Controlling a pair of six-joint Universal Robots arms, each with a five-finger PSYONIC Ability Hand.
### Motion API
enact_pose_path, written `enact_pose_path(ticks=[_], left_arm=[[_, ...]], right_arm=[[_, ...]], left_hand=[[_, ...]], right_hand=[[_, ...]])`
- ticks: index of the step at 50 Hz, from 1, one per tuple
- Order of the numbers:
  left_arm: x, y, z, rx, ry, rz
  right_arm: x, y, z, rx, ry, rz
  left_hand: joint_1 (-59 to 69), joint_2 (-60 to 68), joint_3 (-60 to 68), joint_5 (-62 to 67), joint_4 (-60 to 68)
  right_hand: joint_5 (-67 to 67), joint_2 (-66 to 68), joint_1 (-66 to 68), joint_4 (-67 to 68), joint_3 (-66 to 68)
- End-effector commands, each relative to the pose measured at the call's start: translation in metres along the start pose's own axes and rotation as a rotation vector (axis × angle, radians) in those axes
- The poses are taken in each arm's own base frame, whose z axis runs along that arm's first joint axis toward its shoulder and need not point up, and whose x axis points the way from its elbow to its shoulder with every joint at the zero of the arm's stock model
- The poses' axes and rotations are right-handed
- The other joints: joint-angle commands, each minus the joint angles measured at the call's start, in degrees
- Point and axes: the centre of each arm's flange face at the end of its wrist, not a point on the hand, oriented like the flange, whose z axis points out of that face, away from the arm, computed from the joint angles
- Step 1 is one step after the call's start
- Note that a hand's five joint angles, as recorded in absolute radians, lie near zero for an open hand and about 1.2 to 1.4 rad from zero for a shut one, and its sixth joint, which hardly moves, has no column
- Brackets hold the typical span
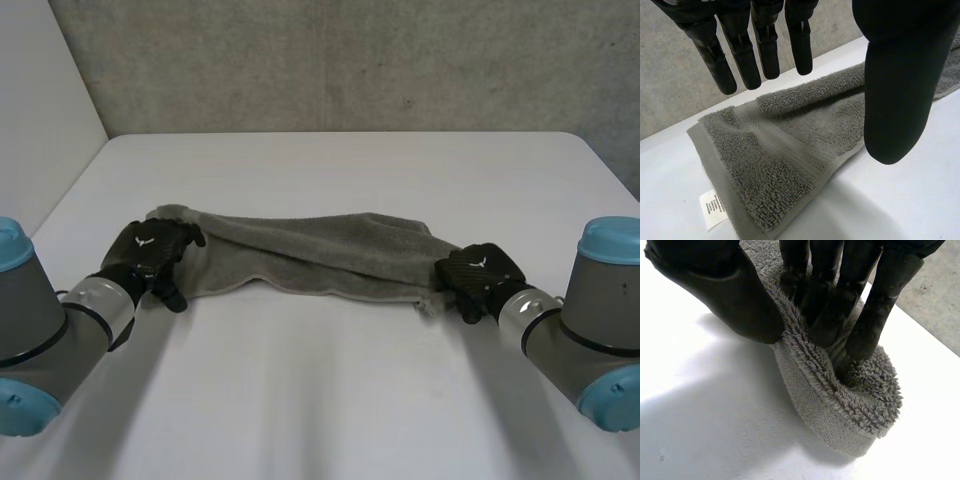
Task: Fold the towel.
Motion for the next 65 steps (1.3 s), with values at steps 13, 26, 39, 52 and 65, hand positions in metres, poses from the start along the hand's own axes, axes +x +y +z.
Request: enact_pose_path(ticks=[13,26,39,52,65], left_arm=[[0.031,0.008,0.008,0.040,0.088,0.028],[0.053,0.021,0.049,0.070,0.142,0.043],[0.079,0.031,0.080,0.084,0.202,0.064],[0.085,0.028,0.086,0.094,0.210,0.070],[0.077,0.021,0.096,0.122,0.156,0.072]], right_arm=[[0.099,-0.038,-0.044,0.268,0.105,0.537],[0.113,-0.033,-0.047,0.265,0.134,0.549],[0.114,-0.032,-0.047,0.263,0.134,0.550],[0.112,-0.027,-0.043,0.244,0.128,0.539],[0.109,-0.025,-0.042,0.233,0.126,0.513]], left_hand=[[9.6,9.7,9.6,10.0,9.7],[11.6,11.7,11.6,12.0,11.7],[11.9,12.0,12.0,12.3,12.1],[15.9,16.1,16.0,16.4,16.1],[53.7,53.8,53.8,54.1,53.9]], right_hand=[[4.3,5.0,5.0,4.3,3.9],[4.3,5.0,5.0,4.3,3.9],[4.3,5.0,5.0,4.3,3.9],[4.3,5.0,5.0,4.3,3.9],[4.3,5.0,5.0,4.3,3.9]])
